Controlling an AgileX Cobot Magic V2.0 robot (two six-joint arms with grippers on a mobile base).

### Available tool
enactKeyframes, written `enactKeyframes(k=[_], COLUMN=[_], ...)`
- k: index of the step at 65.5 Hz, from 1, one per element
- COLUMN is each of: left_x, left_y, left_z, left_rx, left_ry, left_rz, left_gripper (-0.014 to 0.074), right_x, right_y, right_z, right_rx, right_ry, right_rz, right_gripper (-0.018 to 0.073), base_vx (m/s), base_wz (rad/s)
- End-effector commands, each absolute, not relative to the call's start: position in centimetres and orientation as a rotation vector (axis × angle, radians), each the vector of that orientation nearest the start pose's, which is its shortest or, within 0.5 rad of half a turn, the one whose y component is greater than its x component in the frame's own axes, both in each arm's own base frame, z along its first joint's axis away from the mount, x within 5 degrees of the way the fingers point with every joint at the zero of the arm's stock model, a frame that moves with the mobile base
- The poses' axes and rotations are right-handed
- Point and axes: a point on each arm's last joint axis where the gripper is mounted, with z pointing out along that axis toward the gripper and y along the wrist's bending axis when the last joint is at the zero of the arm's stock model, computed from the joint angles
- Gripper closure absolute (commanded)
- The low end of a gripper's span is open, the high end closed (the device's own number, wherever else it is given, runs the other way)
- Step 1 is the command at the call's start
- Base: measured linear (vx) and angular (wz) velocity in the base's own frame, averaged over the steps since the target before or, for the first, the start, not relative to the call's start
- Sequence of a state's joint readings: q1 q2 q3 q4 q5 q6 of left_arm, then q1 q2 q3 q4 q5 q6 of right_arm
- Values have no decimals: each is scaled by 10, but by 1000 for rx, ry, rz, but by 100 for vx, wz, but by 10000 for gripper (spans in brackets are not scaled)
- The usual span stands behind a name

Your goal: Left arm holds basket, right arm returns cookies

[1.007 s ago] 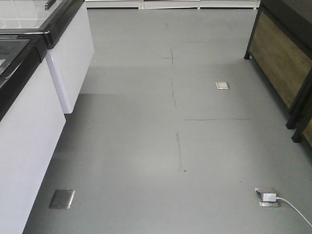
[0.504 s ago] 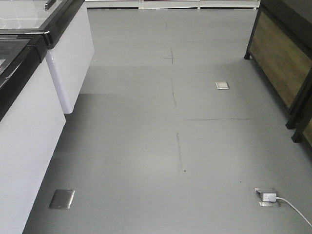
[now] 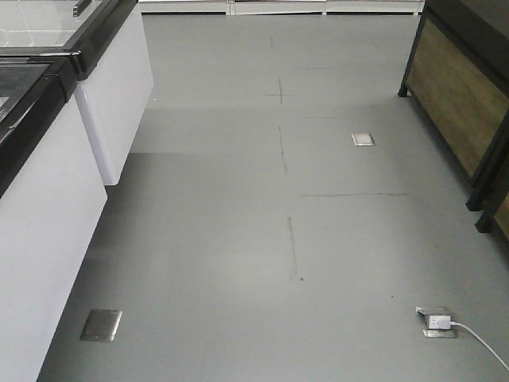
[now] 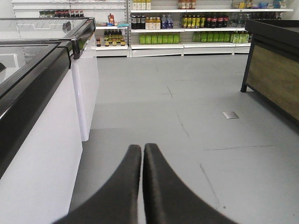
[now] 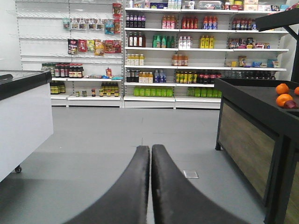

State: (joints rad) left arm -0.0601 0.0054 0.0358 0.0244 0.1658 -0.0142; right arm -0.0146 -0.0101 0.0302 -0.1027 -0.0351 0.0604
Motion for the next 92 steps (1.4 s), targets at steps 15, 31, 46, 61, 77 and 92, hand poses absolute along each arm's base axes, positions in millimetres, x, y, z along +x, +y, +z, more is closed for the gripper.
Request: enactKeyframes(k=[15,31,46,61,77,92], left_x=[58,57,54,76,98,99], left_y=[-4,-4,-3,0,-2,-2], left_z=[208,219,279,322,323,324], left_rx=[52,-8,-15,45,50,54], left_ry=[1555,1525,1490,1709,1788,1785], left_rz=[-45,-109,-116,18,20,25], left_gripper=[602,602,602,602,602,602], right_x=[55,55,55,55,55,55], right_y=[0,0,0,0,0,0], right_z=[214,214,214,214,214,214], right_rx=[-32,-32,-32,-32,-32,-32], right_ry=[1383,1383,1383,1383,1383,1383], right_rz=[-51,-51,-51,-51,-51,-51], right_gripper=[563,563,563,563,563,563], base_vx=[0,0,0,0,0,0], base_wz=[0,0,0,0,0,0])
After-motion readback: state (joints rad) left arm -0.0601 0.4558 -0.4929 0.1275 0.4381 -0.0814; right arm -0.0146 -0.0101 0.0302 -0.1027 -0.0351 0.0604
